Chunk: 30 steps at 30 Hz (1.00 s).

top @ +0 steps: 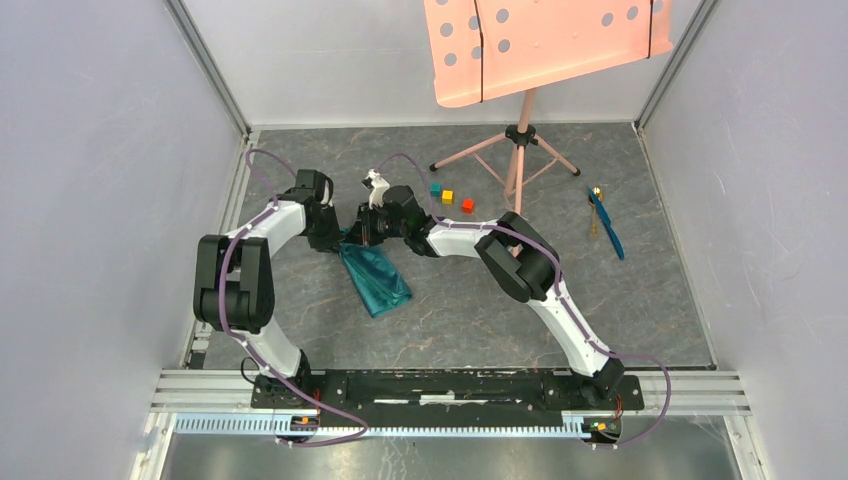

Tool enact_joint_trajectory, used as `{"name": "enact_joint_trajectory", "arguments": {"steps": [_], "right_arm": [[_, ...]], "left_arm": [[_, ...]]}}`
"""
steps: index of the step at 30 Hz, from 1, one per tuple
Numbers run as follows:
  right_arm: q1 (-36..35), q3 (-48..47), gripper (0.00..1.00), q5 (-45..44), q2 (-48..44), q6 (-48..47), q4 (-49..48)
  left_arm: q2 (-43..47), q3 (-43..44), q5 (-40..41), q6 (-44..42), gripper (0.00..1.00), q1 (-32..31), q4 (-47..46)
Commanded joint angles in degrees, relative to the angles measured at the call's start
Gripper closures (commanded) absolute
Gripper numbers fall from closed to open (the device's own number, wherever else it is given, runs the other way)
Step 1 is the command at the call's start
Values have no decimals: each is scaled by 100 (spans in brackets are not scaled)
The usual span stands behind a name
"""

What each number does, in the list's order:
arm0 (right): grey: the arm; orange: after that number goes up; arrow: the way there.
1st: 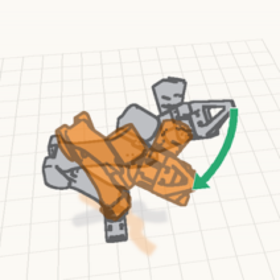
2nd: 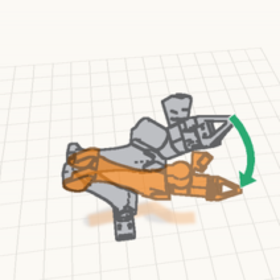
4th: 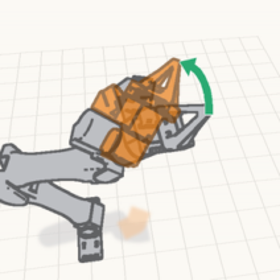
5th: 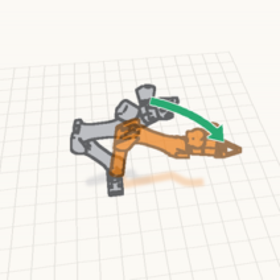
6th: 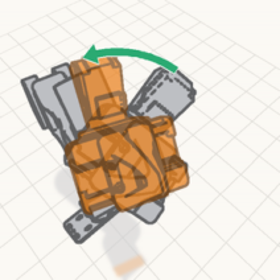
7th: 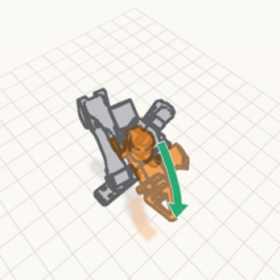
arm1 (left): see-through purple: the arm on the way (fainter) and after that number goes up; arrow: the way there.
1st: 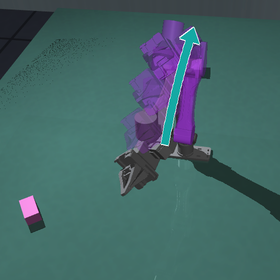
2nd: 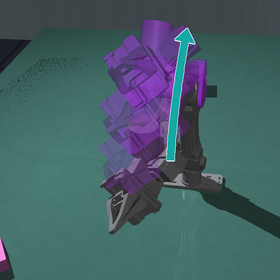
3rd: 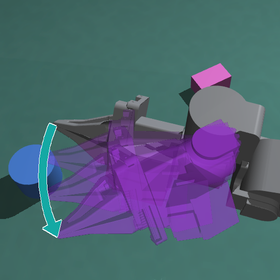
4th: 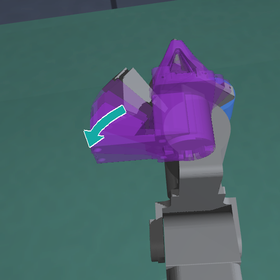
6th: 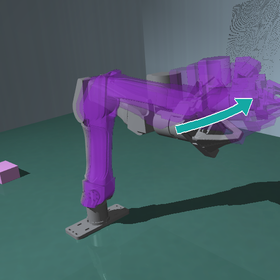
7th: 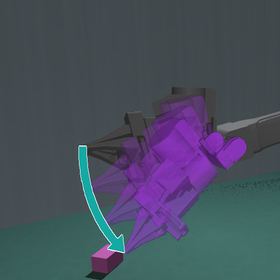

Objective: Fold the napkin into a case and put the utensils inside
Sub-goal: Insert the folded napkin into the top corner of the smaller rectangle at the center of the board.

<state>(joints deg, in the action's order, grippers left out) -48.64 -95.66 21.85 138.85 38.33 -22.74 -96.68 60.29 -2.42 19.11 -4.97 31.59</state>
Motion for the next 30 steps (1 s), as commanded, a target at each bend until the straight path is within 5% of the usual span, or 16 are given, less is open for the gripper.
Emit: {"name": "enact_joint_trajectory", "arguments": {"steps": [1, 7, 20, 26, 30], "right_arm": [[-36, -275, 83, 13, 89, 9, -161], [-118, -432, 82, 25, 224, 14, -92], [-282, -412, 89, -149, 465, 104, -251], [-391, -1640, 88, -364, 1242, -194, 51], [-244, -346, 76, -224, 372, -189, -418]], "left_arm": [[-133, 247, 70, -197, 81, -21, -55], [71, 144, 44, -241, 97, -22, -188], [312, -8, -240, -178, 98, -52, -387], [156, -236, -694, 233, 98, -114, -500], [235, -232, -474, 76, 98, 104, -284]]}}
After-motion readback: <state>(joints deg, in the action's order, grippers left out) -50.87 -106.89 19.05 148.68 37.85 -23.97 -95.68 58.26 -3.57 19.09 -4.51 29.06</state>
